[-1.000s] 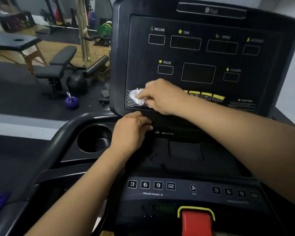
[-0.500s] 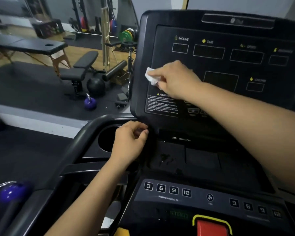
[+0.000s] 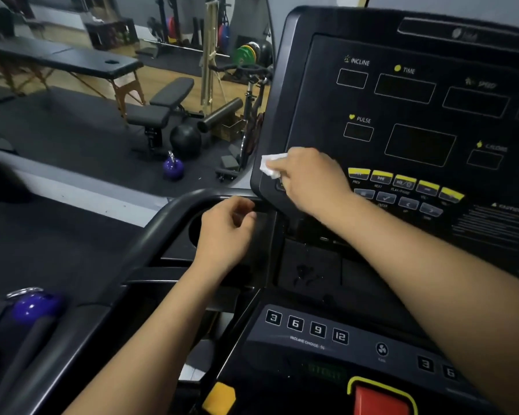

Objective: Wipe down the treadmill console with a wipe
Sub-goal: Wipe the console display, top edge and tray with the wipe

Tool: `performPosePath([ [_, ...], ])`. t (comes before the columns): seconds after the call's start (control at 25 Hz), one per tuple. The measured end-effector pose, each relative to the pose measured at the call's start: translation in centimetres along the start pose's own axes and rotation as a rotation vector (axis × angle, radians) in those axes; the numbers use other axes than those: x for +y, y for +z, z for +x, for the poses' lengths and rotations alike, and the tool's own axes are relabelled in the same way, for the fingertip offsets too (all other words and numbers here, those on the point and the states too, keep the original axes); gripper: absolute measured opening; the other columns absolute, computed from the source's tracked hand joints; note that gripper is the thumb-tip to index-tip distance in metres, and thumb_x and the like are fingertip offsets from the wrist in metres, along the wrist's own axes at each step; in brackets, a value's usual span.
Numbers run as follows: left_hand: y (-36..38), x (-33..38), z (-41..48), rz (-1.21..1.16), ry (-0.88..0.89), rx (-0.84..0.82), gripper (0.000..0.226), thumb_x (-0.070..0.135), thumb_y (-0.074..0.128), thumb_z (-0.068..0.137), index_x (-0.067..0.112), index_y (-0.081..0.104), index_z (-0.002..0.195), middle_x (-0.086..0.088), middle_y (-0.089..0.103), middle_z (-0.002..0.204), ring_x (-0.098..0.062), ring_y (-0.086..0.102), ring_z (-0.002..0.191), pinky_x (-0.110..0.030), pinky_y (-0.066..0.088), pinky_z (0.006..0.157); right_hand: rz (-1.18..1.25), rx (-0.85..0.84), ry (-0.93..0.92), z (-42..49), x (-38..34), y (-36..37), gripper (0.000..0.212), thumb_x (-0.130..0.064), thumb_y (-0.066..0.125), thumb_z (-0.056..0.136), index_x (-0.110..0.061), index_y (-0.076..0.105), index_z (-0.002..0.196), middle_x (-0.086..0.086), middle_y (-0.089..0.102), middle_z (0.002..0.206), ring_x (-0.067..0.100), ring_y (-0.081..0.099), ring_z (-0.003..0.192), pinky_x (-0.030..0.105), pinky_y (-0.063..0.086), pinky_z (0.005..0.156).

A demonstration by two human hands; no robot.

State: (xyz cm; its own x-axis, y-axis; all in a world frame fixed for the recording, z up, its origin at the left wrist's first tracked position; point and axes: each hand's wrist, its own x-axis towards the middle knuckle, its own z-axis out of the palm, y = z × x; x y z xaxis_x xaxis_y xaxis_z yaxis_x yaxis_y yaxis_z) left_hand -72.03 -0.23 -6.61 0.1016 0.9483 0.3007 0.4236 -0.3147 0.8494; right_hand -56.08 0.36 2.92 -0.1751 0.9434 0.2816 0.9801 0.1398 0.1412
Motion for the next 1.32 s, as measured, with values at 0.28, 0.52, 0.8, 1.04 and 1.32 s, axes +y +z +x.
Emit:
performPosePath([
  [0.28, 1.1, 0.7, 0.0, -0.018, 0.021, -0.024, 0.012, 0.015, 0.067, 0.086, 0.027, 0.066, 0.086, 0.016, 0.068, 0.077, 0.004, 0.062, 0.075, -0.002, 0.040, 0.065, -0.017, -0.089, -0.130, -3.2, -2.5, 2.5, 0.029, -0.018, 0.045, 0.095, -0.028, 0.063, 0.115, -0.002, 0.062, 0.107, 0.023, 0.054, 0.107, 0.035, 0.038, 0.084],
  [0.52, 0.8, 0.3, 0.0, -0.006, 0.003, 0.006, 0.013, 0.014, 0.066, 0.087, 0.021, 0.070, 0.097, 0.017, 0.066, 0.082, 0.005, 0.062, 0.076, -0.001, 0.041, 0.068, -0.022, -0.108, 0.003, -6.8, -4.9, 3.6, 0.029, -0.015, 0.043, 0.097, -0.018, 0.065, 0.116, 0.005, 0.065, 0.110, 0.028, 0.056, 0.106, 0.037, 0.042, 0.083],
  [0.8, 1.5, 0.9, -0.2, -0.015, 0.009, -0.068, 0.011, 0.014, 0.065, 0.089, 0.023, 0.070, 0.094, 0.017, 0.067, 0.079, 0.010, 0.059, 0.071, 0.000, 0.040, 0.065, 0.380, -0.221, 0.066, -10.0, -4.0, 3.1, 0.019, -0.020, 0.050, 0.092, -0.025, 0.067, 0.099, 0.001, 0.068, 0.100, 0.028, 0.064, 0.091, 0.033, 0.048, 0.073],
  [1.04, 2.1, 2.0, 1.0, -0.018, 0.048, -0.083, 0.015, 0.018, 0.064, 0.090, 0.032, 0.067, 0.086, 0.019, 0.067, 0.077, 0.007, 0.060, 0.073, -0.003, 0.041, 0.065, 0.420, -0.298, 0.206, -8.2, -2.3, 3.2, 0.025, -0.016, 0.046, 0.092, -0.021, 0.068, 0.102, 0.014, 0.066, 0.105, 0.035, 0.060, 0.095, 0.039, 0.052, 0.082],
  [1.32, 2.8, 1.3, 0.3, 0.006, 0.069, -0.192, 0.014, 0.018, 0.069, 0.088, 0.030, 0.071, 0.081, 0.018, 0.067, 0.074, 0.008, 0.058, 0.069, -0.003, 0.039, 0.066, 0.722, -0.331, 0.150, -11.3, -2.1, 2.9, 0.028, -0.015, 0.054, 0.088, -0.026, 0.075, 0.103, -0.004, 0.075, 0.097, 0.002, 0.062, 0.076, 0.022, 0.051, 0.078],
])
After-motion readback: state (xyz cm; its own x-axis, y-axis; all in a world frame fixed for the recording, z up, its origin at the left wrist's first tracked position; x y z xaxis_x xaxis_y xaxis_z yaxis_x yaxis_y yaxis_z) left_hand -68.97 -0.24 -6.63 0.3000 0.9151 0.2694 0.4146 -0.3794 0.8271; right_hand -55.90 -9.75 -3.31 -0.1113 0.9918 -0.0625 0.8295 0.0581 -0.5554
